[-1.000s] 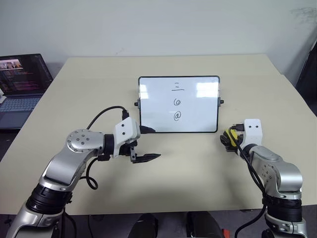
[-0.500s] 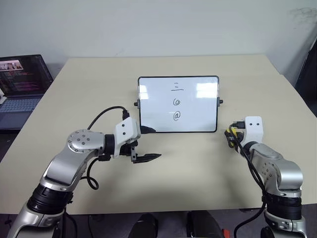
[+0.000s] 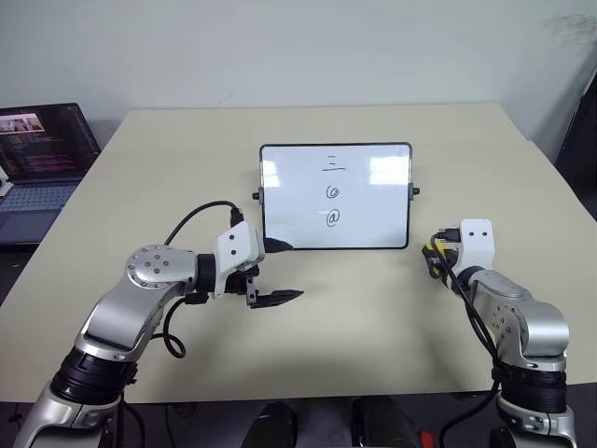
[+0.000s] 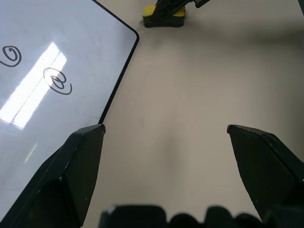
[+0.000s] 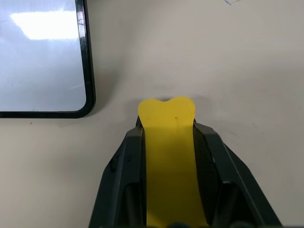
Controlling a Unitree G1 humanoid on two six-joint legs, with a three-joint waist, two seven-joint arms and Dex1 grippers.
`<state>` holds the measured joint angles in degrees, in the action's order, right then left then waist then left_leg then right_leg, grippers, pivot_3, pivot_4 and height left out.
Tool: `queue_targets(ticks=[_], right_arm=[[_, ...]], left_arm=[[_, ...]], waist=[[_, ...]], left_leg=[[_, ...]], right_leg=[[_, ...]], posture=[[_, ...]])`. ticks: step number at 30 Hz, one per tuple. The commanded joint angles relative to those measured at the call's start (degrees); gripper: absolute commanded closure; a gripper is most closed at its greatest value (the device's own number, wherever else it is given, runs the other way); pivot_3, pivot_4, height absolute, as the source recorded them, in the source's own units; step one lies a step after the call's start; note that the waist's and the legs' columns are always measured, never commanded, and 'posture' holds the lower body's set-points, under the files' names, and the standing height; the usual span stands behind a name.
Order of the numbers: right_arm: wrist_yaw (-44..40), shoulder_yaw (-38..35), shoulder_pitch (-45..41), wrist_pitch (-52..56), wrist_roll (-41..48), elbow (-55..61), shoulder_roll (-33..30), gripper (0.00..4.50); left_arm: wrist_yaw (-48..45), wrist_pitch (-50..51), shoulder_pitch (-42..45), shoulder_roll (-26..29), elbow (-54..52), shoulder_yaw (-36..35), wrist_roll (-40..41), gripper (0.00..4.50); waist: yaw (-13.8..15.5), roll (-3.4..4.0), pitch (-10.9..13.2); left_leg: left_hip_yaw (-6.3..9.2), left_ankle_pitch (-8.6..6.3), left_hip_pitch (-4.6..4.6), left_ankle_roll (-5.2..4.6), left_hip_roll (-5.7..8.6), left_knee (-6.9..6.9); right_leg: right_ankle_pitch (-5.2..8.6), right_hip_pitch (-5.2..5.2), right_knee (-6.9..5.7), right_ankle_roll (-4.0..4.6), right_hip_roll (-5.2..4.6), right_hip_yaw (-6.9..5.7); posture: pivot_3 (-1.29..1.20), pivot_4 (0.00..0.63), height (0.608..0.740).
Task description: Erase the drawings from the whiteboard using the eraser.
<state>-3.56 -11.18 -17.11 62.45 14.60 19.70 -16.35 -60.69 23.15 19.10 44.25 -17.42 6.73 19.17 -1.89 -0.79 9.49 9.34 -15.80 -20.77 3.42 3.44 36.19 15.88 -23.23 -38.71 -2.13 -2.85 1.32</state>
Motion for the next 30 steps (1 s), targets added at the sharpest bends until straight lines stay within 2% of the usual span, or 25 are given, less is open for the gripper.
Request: queue_targets(ticks=[1,7,12,16,30], right_arm=[[0.4,-1.6,-2.6,-0.1,0.0,1.6,-0.4,3.48],[-0.4,0.0,-6.6,-2.2,-0.9,4.0,-2.2,3.48],[-2.2,4.8,-10.9,-9.2,-3.1,3.7,-4.1,3.48],[-3.9,8.8,-13.9,-14.0,-4.8,2.4,-4.1,3.48],[-7.0,14.9,-25.2,-27.8,-8.1,-13.1,2.5,3.50]], left_arm=[[0.0,-1.2,0.3,0.6,-1.4,-2.0,0.4,0.00],[2.4,-1.8,0.8,-0.2,-0.8,-2.7,-1.0,0.00],[14.6,-5.2,3.9,-4.4,5.4,-2.8,-9.7,0.00],[20.8,-4.9,3.8,-6.7,6.1,-3.5,-12.9,0.00],[28.4,-1.7,1.1,-9.5,2.6,-4.7,-15.1,0.00]], waist=[[0.0,0.00,0.0],[0.0,0.00,0.0],[0.0,-0.02,0.0],[-0.2,-0.02,0.0],[-0.1,-0.03,0.0]], left_leg=[[-0.01,0.00,0.00,0.00,0.00,0.00],[-0.01,0.00,0.00,0.00,0.00,0.01],[0.02,0.00,-0.01,0.00,-0.01,0.11],[-0.02,0.00,0.00,0.01,0.00,0.11],[-0.01,0.02,-0.04,0.04,0.02,0.14]], right_leg=[[0.00,-0.01,-0.01,0.00,0.00,0.00],[0.00,-0.02,-0.03,0.00,0.01,0.01],[0.00,-0.02,-0.08,0.00,0.01,-0.02],[0.00,-0.04,-0.12,0.00,0.00,0.02],[0.00,-0.09,-0.14,0.01,-0.02,0.02]], posture=[[0.00,0.150,0.740],[0.00,0.150,0.740],[0.00,0.150,0.740],[0.00,0.150,0.740],[0.00,0.150,0.740]])
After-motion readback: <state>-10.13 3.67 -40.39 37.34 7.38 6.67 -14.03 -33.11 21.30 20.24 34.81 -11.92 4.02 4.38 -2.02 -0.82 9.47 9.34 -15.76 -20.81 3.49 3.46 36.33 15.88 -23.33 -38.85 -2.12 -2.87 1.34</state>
